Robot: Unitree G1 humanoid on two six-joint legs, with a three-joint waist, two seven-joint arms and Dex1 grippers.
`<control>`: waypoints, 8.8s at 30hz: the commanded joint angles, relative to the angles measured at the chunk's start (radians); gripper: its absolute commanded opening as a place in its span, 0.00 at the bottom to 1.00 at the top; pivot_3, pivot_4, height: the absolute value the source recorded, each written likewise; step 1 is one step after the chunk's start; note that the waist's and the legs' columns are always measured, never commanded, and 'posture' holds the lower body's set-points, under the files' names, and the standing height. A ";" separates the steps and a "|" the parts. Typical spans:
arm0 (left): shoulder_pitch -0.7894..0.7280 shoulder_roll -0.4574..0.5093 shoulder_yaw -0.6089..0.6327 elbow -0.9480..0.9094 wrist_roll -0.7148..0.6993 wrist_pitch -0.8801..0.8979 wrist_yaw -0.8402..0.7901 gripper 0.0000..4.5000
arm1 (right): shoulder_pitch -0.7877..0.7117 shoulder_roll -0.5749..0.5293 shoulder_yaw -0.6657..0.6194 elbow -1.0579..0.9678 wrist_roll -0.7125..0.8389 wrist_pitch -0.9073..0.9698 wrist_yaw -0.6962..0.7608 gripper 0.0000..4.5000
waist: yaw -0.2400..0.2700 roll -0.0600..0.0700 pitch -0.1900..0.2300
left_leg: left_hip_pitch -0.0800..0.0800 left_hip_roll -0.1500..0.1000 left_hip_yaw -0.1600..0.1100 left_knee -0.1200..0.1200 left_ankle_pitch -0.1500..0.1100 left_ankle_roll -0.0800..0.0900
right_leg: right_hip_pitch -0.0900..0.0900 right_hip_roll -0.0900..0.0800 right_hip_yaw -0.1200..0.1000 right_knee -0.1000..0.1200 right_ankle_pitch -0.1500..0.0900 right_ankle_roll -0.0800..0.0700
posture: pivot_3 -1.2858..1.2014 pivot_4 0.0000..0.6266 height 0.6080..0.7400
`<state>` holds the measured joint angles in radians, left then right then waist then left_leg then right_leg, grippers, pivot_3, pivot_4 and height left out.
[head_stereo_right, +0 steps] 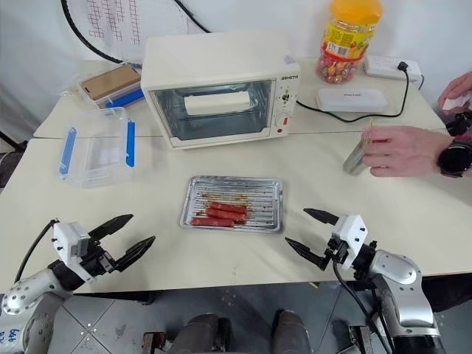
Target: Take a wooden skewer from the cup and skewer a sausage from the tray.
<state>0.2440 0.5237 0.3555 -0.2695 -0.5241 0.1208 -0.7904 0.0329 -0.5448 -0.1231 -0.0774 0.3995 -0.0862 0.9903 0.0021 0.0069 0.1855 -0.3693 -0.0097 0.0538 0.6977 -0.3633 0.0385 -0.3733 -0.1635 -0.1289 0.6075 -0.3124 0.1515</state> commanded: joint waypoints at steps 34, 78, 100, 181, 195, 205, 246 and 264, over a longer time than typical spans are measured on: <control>-0.015 -0.019 0.005 0.007 0.043 -0.102 0.039 0.99 | -0.124 0.043 0.007 0.153 -0.042 -0.169 0.007 1.00 | -0.001 0.000 0.000 | 0.000 0.000 0.000 0.000 0.000 0.000 | 0.000 0.000 0.000 0.000 0.000 0.000 | 0.52 0.24 1.00; 0.070 -0.046 0.005 -0.023 0.004 -0.123 -0.013 0.99 | 0.012 0.042 -0.003 0.099 -0.006 -0.205 0.022 1.00 | 0.004 0.000 0.000 | 0.000 0.000 0.000 0.000 0.000 0.000 | 0.001 0.000 0.000 -0.001 0.000 0.000 | 0.52 0.24 1.00; -0.064 -0.001 -0.038 0.129 0.042 -0.149 -0.109 0.99 | 0.173 0.021 -0.033 -0.089 0.007 -0.155 -0.041 1.00 | 0.003 0.000 0.000 | 0.001 0.000 0.000 0.000 0.000 0.000 | 0.000 0.000 0.000 0.000 0.000 0.000 | 0.52 0.24 1.00; -0.055 0.048 -0.005 0.187 0.035 -0.170 -0.131 0.99 | 0.098 -0.029 -0.026 -0.119 0.048 -0.059 -0.005 1.00 | 0.000 0.000 -0.001 | 0.001 0.000 0.000 0.000 0.000 0.000 | 0.000 0.000 0.000 0.000 0.000 0.000 | 0.52 0.24 1.00; -0.016 0.015 0.001 0.096 0.094 -0.144 0.020 0.99 | 0.019 -0.015 0.002 -0.088 0.031 -0.037 -0.007 1.00 | 0.003 0.000 -0.001 | 0.001 0.000 0.000 0.001 0.000 0.000 | 0.001 0.000 0.000 0.000 0.000 0.000 | 0.52 0.24 1.00; -0.031 -0.056 0.027 0.001 0.227 -0.124 0.295 0.99 | 0.025 0.007 -0.022 -0.075 0.023 -0.047 -0.051 1.00 | 0.003 0.000 -0.001 | 0.001 0.000 0.000 0.001 0.000 0.000 | 0.001 0.000 0.000 0.000 0.000 0.000 | 0.52 0.24 1.00; 0.098 0.151 0.079 0.024 0.038 -0.059 -0.142 0.99 | 0.030 -0.120 -0.075 -0.037 0.070 -0.107 0.105 1.00 | 0.013 -0.001 -0.002 | 0.001 0.001 0.003 0.000 -0.001 0.000 | 0.000 0.001 0.002 -0.001 0.000 0.000 | 0.52 0.24 1.00; 0.157 0.126 0.100 -0.037 0.037 -0.106 -0.128 0.99 | -0.086 -0.102 -0.032 0.079 0.040 -0.160 0.155 1.00 | 0.020 -0.001 -0.002 | 0.001 0.002 0.003 0.001 -0.001 0.001 | 0.000 0.001 0.000 -0.002 0.000 0.000 | 0.52 0.24 1.00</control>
<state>0.4010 0.6387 0.4337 -0.2769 -0.4685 0.0114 -0.9150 -0.0601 -0.6430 -0.1331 0.0375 0.4199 -0.2392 1.1475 0.0217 0.0057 0.1839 -0.3687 -0.0079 0.0570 0.6983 -0.3645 0.0393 -0.3732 -0.1628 -0.1287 0.6058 -0.3125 0.1513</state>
